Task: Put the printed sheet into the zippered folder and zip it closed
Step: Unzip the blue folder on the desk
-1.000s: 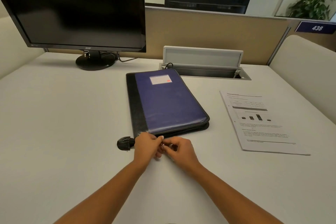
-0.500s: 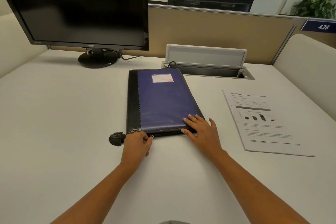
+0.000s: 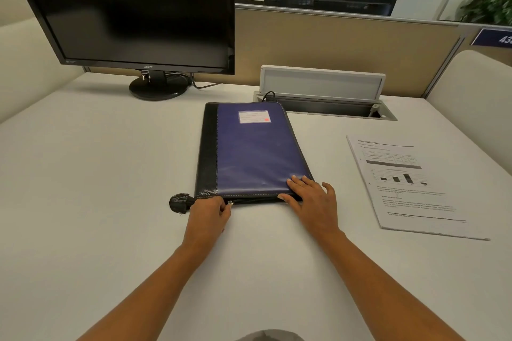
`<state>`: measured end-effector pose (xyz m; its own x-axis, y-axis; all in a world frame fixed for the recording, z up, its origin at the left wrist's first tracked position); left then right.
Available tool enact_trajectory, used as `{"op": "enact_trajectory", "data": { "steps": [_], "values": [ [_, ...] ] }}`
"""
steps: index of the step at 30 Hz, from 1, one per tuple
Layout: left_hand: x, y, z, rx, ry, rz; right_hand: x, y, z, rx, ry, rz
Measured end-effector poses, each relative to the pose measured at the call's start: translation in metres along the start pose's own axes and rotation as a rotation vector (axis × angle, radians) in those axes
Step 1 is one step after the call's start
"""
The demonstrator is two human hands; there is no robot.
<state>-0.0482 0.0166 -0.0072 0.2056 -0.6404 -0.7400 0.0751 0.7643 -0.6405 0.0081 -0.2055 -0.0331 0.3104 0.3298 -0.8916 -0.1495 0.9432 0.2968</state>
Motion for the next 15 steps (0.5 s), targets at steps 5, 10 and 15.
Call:
{"op": "enact_trajectory", "data": {
  "steps": [5,10,15],
  "values": [
    [0.002,0.005,-0.002,0.011,-0.041,0.010,0.000,0.002,-0.002,-0.006,-0.033,0.014],
    [0.007,0.006,-0.004,-0.035,-0.076,0.108,0.000,0.003,-0.002,-0.012,-0.070,0.096],
    [0.016,0.005,-0.004,-0.062,0.026,0.387,0.003,0.000,-0.002,0.031,-0.032,0.101]
  ]
}}
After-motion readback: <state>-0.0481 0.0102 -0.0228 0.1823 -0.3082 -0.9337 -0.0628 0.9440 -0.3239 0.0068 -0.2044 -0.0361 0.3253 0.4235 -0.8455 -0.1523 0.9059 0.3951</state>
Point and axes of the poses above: each hand's wrist, its own z-axis towards the middle knuckle, its own x-axis out of the palm, y = z × x, the point moved 1 cm from there along z, towards the middle knuckle, and after that the axes turned 7 degrees about x, right-handed, at the moved point
